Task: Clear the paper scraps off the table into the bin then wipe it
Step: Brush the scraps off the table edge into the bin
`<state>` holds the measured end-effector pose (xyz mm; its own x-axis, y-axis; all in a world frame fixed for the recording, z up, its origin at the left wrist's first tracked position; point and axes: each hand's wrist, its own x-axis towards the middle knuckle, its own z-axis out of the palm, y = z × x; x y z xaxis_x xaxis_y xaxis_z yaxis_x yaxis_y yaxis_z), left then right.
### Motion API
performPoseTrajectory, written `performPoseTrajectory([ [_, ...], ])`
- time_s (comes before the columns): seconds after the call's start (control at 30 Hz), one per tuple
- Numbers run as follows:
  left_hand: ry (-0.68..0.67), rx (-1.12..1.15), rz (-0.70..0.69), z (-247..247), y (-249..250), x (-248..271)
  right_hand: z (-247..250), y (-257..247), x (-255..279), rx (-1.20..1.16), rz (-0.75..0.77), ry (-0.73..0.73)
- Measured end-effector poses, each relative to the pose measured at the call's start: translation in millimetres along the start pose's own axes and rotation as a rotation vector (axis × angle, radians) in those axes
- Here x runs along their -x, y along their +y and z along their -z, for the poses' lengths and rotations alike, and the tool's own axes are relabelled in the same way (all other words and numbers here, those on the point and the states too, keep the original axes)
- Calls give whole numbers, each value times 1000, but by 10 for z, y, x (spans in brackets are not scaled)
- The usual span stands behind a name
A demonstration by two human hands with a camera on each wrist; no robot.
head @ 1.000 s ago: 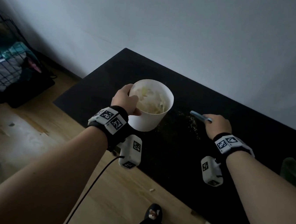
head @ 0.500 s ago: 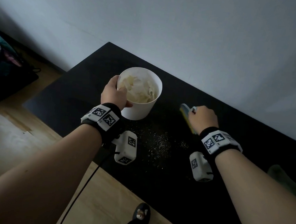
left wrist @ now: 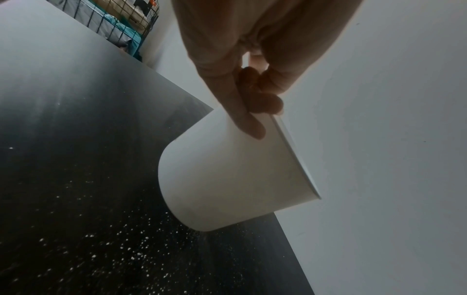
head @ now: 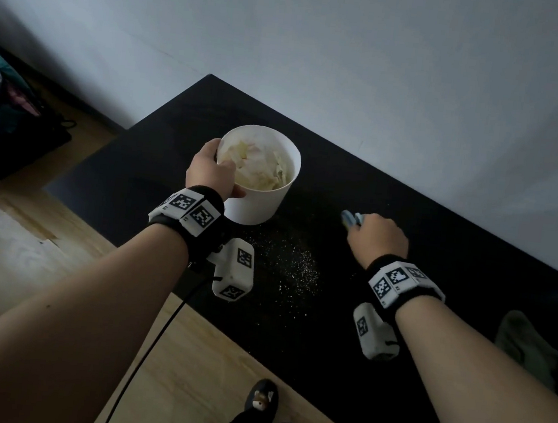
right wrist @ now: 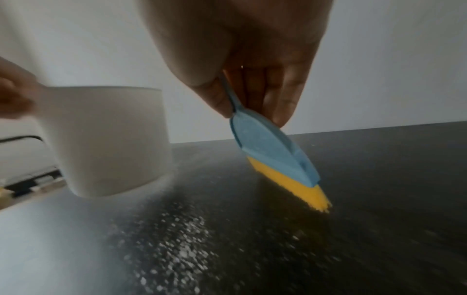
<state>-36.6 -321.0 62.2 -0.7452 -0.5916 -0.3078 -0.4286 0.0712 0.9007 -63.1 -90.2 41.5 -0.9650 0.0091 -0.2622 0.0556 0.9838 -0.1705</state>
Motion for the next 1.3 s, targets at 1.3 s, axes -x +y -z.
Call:
performPoseTrajectory([
  [1.3,136,108,64,683,279,-1385,64,-1717,-1128,-167,287,-130],
])
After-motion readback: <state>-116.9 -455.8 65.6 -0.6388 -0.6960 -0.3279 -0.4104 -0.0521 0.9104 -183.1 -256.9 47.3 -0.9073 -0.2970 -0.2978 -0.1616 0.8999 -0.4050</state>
